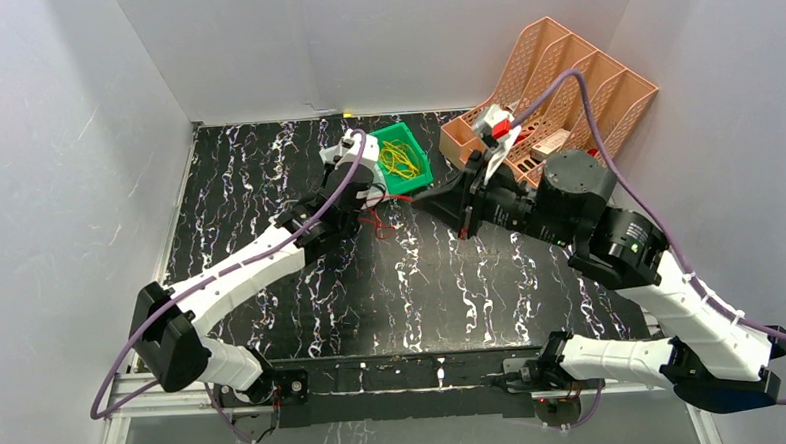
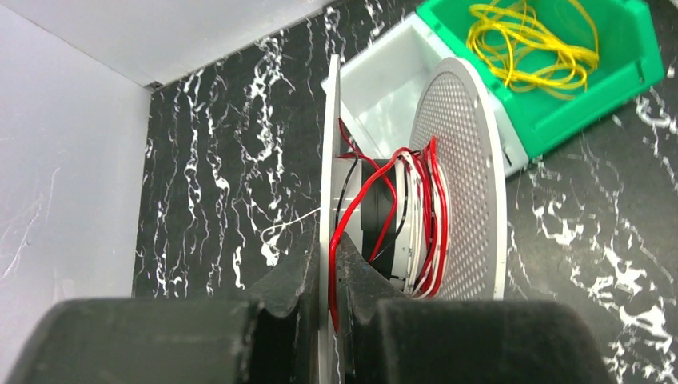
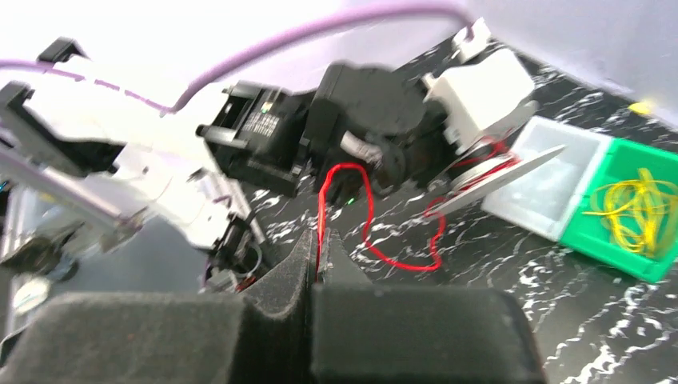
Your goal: Wrap the cables
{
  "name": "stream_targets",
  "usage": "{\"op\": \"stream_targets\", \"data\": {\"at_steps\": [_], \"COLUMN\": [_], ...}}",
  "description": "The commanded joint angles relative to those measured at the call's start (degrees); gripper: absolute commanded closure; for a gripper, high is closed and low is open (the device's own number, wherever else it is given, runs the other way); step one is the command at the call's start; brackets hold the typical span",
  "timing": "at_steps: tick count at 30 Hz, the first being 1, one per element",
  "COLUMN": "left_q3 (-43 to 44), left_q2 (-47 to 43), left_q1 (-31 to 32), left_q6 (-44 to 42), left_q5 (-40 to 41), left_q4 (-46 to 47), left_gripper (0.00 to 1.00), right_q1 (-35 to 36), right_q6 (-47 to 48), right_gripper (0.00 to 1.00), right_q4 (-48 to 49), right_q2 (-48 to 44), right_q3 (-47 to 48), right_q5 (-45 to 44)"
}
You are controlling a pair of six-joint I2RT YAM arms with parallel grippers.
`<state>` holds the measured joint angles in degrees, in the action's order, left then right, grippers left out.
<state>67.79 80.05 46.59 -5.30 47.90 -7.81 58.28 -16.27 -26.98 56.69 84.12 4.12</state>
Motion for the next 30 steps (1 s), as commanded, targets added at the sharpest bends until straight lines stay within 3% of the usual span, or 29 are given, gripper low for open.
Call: {"op": "stream_targets", "data": {"at_steps": [1, 11, 19, 26, 30], "left_q3": [-1.6, -8.6, -11.1, -13.6, -15.1], "left_q2": [-4.0, -12.5, -18.7, -25.4, -29.6], "left_q1": [-0.3, -0.3, -0.2, -0.2, -0.1], "left_q6": [1.0, 2.6, 2.0, -0.6, -1.6], "left_q5": [-2.6, -8.9, -15.8, -26.6, -33.8], "left_q4": [-1.8, -9.3, -14.5, -19.2, -21.1], "left_gripper": [1.00, 1.00, 1.00, 1.00, 1.00], "right_q1": [0.3, 0.3, 0.3, 0.1, -4.0], "right_q6": [3.1, 9.8, 14.4, 21.6, 22.5], "right_gripper": [1.00, 1.00, 1.00, 1.00, 1.00], "right_q4": [-1.3, 4.8, 8.0, 13.1, 14.6], "right_q2": [1.1, 0.9, 5.6, 10.4, 13.4], "right_q3": [6.5, 9.0, 13.9, 13.5, 12.1], "right_q5": [-11.8, -30.0, -36.4, -44.6, -44.5]}}
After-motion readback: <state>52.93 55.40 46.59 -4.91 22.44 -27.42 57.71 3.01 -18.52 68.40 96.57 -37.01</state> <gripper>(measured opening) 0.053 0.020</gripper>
